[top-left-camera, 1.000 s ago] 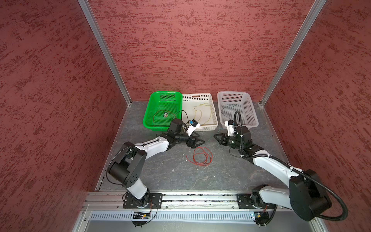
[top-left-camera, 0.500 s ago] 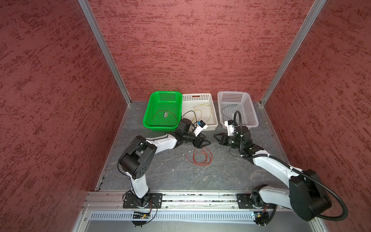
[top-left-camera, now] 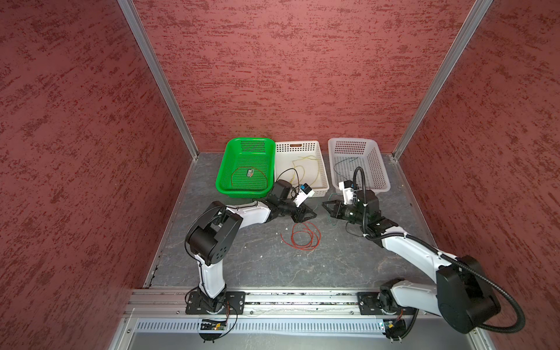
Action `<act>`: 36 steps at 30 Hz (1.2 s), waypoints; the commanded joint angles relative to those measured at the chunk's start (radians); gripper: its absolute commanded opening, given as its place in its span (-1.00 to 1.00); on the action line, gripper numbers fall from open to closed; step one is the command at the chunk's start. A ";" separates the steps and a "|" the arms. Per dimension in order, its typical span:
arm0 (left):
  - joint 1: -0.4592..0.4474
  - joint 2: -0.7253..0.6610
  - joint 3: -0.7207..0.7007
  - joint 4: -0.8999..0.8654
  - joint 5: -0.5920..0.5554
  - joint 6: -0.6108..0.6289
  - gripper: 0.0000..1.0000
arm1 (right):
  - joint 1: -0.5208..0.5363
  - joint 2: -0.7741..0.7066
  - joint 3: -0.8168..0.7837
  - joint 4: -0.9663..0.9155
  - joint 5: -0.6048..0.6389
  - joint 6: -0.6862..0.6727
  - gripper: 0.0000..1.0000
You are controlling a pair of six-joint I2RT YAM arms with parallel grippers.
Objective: Untangle and sort cables by color
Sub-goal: Place the cable in the container.
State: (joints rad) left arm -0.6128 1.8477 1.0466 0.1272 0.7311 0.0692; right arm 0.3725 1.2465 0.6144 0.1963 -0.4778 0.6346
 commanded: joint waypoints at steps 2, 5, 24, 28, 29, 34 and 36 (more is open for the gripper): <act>-0.005 0.013 0.021 -0.011 -0.004 0.015 -0.31 | 0.005 -0.015 0.024 0.038 -0.026 0.008 -1.00; -0.004 0.014 0.021 -0.011 -0.006 0.015 -0.44 | 0.005 -0.010 0.025 0.040 -0.036 0.008 -1.00; 0.025 0.009 -0.057 0.016 0.010 0.001 -1.00 | 0.003 -0.119 0.138 -0.138 0.006 -0.063 -1.00; 0.030 0.005 -0.090 0.024 0.018 -0.006 -1.00 | 0.003 -0.148 0.219 -0.199 0.018 -0.099 -1.00; 0.028 0.008 -0.093 0.018 0.023 -0.004 -1.00 | 0.002 -0.151 0.243 -0.212 0.019 -0.112 -1.00; 0.027 0.004 -0.106 0.017 0.070 0.000 -1.00 | -0.001 -0.149 0.345 -0.226 0.014 -0.168 -1.00; 0.023 -0.002 -0.111 0.022 0.082 0.000 -1.00 | -0.004 -0.144 0.385 -0.238 0.028 -0.189 -1.00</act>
State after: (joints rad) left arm -0.5884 1.8477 0.9592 0.1547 0.7872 0.0647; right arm 0.3725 1.1145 0.9295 -0.0505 -0.4816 0.5079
